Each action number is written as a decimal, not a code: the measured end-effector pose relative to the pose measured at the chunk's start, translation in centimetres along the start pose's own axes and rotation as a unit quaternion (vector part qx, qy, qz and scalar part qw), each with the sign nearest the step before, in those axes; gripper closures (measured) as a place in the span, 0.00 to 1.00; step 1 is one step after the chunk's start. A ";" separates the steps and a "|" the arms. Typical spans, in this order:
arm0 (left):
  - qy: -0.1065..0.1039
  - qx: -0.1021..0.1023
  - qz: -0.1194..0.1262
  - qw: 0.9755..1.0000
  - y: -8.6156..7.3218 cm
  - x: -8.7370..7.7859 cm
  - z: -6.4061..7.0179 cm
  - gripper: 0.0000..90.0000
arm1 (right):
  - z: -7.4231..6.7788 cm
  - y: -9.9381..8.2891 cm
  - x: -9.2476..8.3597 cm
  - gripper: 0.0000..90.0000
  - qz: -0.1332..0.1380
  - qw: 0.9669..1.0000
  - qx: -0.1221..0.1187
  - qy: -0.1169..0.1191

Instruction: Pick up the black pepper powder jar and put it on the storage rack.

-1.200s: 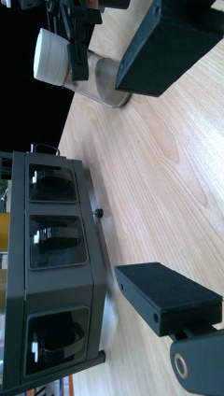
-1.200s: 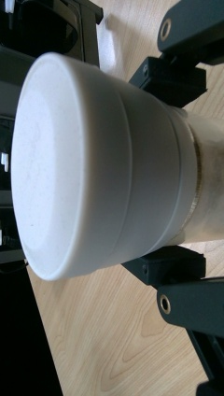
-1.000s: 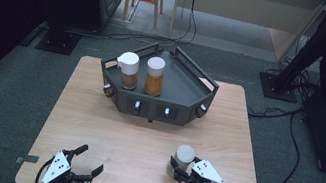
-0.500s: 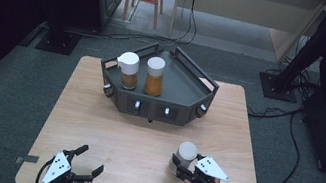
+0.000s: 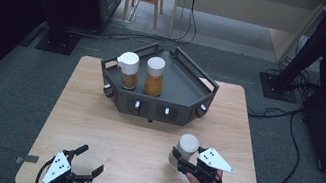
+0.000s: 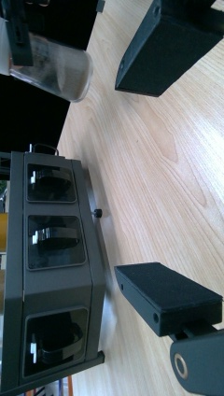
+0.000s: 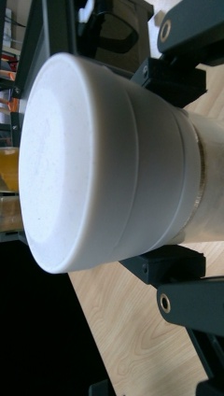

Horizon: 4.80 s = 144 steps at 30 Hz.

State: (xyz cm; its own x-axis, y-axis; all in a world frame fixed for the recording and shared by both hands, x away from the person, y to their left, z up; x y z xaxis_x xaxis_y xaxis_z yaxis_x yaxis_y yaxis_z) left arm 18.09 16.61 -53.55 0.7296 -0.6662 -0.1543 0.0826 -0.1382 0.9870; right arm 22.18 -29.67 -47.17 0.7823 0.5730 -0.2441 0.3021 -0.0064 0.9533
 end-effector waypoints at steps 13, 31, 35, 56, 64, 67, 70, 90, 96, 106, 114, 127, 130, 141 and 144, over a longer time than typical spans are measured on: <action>-0.001 -0.001 0.001 1.000 0.0 0.0 0.0 0.11 | -0.3 2.4 0.5 0.39 -0.003 1.000 -0.007 0.008; -0.001 -0.002 -0.001 1.000 -0.1 0.1 -0.1 0.11 | -0.4 5.1 1.4 0.39 -0.006 1.000 -0.009 0.023; -0.002 -0.001 -0.002 1.000 -0.1 0.1 -0.1 0.11 | -0.4 5.9 1.7 0.39 -0.007 1.000 -0.010 0.024; -0.001 -0.005 -0.001 1.000 -0.2 0.1 -0.1 0.11 | -0.6 10.5 4.0 0.39 -0.014 0.999 -0.017 0.035; -0.001 -0.004 -0.001 1.000 -0.2 0.0 -0.2 0.11 | -0.4 12.2 4.9 0.39 -0.014 0.999 -0.018 0.029; -0.001 -0.004 -0.001 1.000 -0.2 0.0 -0.2 0.11 | -0.4 12.7 5.1 0.39 -0.014 0.999 -0.019 0.027; -0.001 -0.004 -0.001 1.000 -0.2 0.1 -0.2 0.11 | -0.3 13.1 5.4 0.39 -0.014 0.999 -0.017 0.026; -0.003 -0.003 -0.001 1.000 -0.1 0.0 -0.2 0.11 | 0.3 16.3 9.3 0.39 -0.023 0.999 -0.020 -0.013; -0.002 -0.003 0.000 1.000 -0.1 0.0 -0.3 0.11 | 1.0 16.7 10.5 0.39 -0.017 0.999 -0.017 -0.031; -0.003 -0.003 0.000 1.000 -0.1 0.0 -0.3 0.11 | 2.0 16.6 12.5 0.39 -0.021 0.998 -0.008 -0.060; -0.003 -0.004 0.002 1.000 -0.1 0.0 -0.3 0.11 | 2.3 16.4 13.7 0.39 -0.022 0.997 -0.013 -0.079; -0.004 -0.006 0.001 1.000 -0.1 0.0 -0.3 0.11 | 3.2 16.0 15.1 0.39 -0.023 0.995 -0.004 -0.102; -0.005 -0.003 -0.001 1.000 -0.1 0.0 -0.3 0.11 | 3.2 15.8 15.4 0.39 -0.024 0.994 -0.004 -0.104; -0.006 -0.004 0.001 1.000 -0.1 0.0 -0.3 0.11 | 3.3 15.4 16.4 0.39 -0.025 0.994 -0.004 -0.109; -0.005 -0.003 0.002 1.000 -0.1 0.0 -0.3 0.11 | 3.4 15.3 16.7 0.39 -0.025 0.993 -0.002 -0.112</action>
State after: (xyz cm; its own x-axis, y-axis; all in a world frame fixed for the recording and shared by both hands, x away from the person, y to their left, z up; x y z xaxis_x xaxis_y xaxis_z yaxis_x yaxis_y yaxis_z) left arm 18.24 16.87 -53.63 0.7225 -0.6747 -0.1507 0.0841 -0.1305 0.9879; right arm 41.75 -22.97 -37.24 0.8676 0.3765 -0.3250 0.3424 0.0218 0.9393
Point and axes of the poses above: each handheld gripper's, and its own axes: x roughly forward along the jaws, y roughly out of its top, z roughly to its right, the point moved 10 cm from there along x, roughly forward along the jaws, and after that the axes turned 7 degrees about x, right-handed, at the moved point
